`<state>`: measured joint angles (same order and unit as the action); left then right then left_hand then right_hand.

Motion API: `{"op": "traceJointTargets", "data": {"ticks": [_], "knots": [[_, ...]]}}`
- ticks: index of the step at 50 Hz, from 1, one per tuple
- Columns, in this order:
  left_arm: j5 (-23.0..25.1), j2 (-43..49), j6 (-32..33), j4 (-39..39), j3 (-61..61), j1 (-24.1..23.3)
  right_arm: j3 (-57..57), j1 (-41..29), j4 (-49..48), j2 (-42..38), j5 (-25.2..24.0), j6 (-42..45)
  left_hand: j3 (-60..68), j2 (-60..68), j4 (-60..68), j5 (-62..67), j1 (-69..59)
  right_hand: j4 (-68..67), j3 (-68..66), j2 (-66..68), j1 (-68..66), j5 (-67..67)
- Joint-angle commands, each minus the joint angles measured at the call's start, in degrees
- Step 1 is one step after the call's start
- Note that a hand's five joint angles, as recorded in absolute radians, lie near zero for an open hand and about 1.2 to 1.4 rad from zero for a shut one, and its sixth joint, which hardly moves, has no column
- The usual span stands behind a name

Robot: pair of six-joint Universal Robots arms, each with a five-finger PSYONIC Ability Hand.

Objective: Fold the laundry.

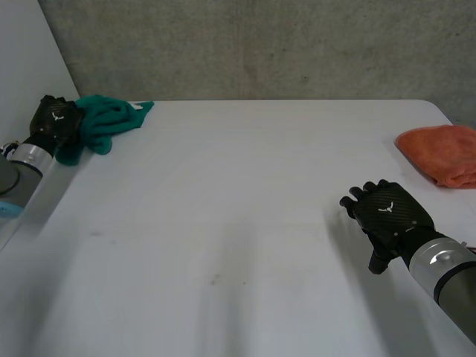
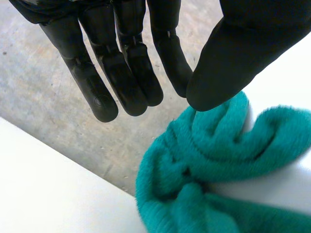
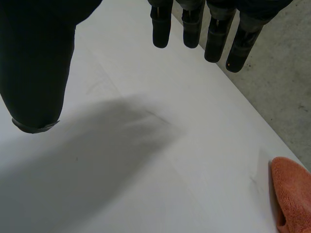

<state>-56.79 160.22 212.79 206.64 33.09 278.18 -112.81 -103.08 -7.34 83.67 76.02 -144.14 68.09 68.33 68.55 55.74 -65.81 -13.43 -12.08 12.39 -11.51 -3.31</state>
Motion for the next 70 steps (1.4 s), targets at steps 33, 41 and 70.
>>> {"op": "traceJointTargets", "data": {"ticks": [33,41,70], "knots": [[-10.3,3.0,-19.2,-9.4,-7.3,-1.1,-2.6,3.4,-2.0,-0.8,-4.4,0.0,-36.2,-36.4,-36.6,-33.8,33.9,3.4,2.1,-2.4,1.5,3.3],[-10.0,3.6,-18.9,-10.4,-8.7,-1.3,-2.5,4.6,-2.2,-1.0,-4.7,0.1,-34.8,-35.1,-35.3,-32.5,32.6,3.4,2.1,-2.4,1.5,3.3],[-15.5,-4.3,-28.9,-13.5,0.6,-3.3,-2.6,4.6,-2.4,-1.9,-5.9,0.0,-37.2,-37.4,-37.6,-34.8,34.9,3.4,2.1,-2.4,1.5,3.3]]}}
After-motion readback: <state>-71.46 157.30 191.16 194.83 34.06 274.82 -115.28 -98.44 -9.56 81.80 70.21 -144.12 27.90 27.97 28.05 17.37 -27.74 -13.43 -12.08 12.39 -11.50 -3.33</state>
